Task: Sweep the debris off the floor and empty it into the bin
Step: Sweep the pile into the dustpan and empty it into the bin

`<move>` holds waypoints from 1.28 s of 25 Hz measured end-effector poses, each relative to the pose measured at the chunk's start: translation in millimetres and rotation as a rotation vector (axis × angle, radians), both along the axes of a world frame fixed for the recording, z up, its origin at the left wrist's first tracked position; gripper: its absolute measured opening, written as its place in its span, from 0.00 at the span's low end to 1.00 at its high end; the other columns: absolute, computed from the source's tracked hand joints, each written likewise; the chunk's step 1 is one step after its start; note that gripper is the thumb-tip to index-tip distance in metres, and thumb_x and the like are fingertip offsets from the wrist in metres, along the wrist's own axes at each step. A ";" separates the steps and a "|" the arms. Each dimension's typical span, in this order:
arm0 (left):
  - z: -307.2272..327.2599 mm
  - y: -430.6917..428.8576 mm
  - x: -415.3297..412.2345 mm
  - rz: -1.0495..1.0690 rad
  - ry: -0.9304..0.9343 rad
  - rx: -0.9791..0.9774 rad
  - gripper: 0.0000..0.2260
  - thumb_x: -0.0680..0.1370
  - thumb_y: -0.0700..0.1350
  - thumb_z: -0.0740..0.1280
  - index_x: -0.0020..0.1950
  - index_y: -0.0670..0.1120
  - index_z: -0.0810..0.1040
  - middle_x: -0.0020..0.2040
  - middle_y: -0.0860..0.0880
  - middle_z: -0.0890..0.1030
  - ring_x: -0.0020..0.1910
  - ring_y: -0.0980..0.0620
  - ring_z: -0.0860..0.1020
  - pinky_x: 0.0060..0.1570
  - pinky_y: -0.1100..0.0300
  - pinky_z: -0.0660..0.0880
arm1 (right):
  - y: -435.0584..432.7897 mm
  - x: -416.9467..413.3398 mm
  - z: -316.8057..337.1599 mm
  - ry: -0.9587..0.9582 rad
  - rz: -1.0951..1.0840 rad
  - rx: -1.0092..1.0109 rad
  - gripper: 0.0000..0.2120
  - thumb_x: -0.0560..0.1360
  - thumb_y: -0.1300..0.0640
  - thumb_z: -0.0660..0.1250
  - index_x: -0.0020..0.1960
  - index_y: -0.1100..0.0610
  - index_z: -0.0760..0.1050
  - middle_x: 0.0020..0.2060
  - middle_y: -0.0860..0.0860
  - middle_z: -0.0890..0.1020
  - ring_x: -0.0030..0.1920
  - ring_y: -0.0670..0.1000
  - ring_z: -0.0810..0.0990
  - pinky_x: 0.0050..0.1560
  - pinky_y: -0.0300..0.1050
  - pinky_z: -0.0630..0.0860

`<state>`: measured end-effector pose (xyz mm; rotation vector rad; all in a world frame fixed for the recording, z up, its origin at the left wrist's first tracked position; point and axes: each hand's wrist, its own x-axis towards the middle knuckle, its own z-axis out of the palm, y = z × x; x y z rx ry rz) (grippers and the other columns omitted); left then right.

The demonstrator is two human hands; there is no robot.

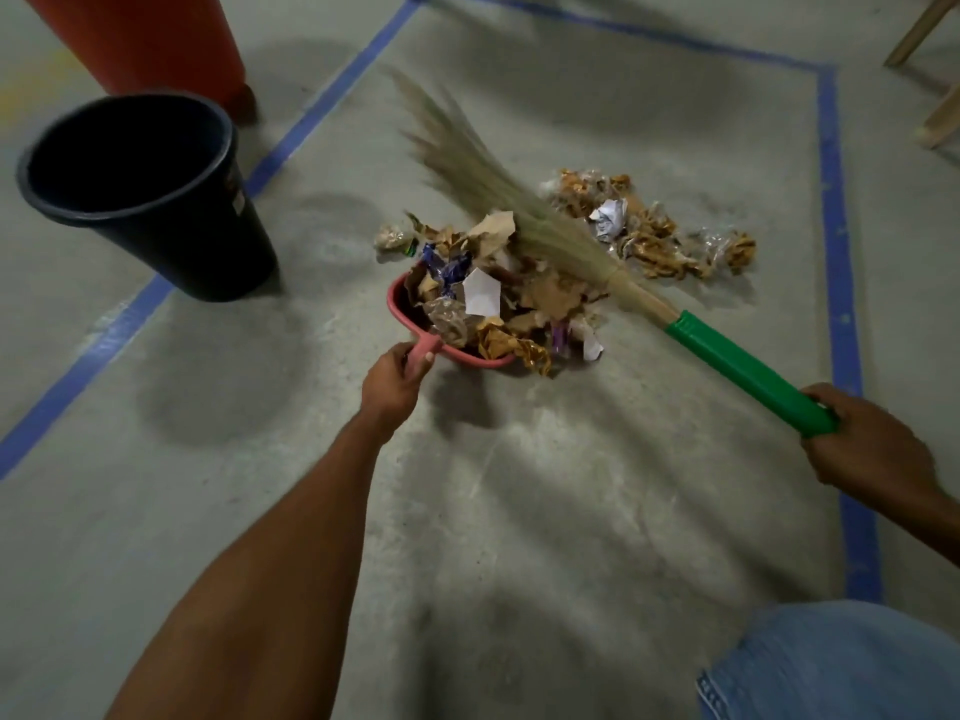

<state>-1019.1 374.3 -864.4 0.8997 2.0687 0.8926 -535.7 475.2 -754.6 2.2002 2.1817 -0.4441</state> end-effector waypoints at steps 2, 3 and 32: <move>4.6 -8.5 4.0 0.028 0.004 0.055 0.22 0.81 0.61 0.65 0.68 0.47 0.77 0.55 0.46 0.82 0.52 0.44 0.80 0.48 0.52 0.75 | 8.1 -5.2 11.5 0.133 -0.068 -0.031 0.17 0.66 0.64 0.66 0.51 0.48 0.76 0.30 0.53 0.81 0.33 0.59 0.81 0.40 0.56 0.81; 8.4 -11.0 5.8 0.043 0.006 0.079 0.22 0.82 0.61 0.65 0.69 0.47 0.77 0.57 0.46 0.82 0.53 0.44 0.80 0.50 0.51 0.76 | 11.5 -12.4 18.8 0.206 -0.104 -0.044 0.17 0.64 0.65 0.67 0.49 0.49 0.76 0.29 0.54 0.81 0.33 0.60 0.81 0.39 0.56 0.81; 217.0 -111.0 -160.5 0.679 0.356 0.252 0.18 0.85 0.57 0.61 0.66 0.46 0.80 0.58 0.47 0.83 0.54 0.47 0.79 0.49 0.53 0.72 | -12.9 -392.2 106.4 1.024 -0.215 -0.836 0.10 0.80 0.68 0.58 0.59 0.60 0.69 0.37 0.55 0.71 0.30 0.50 0.71 0.18 0.35 0.71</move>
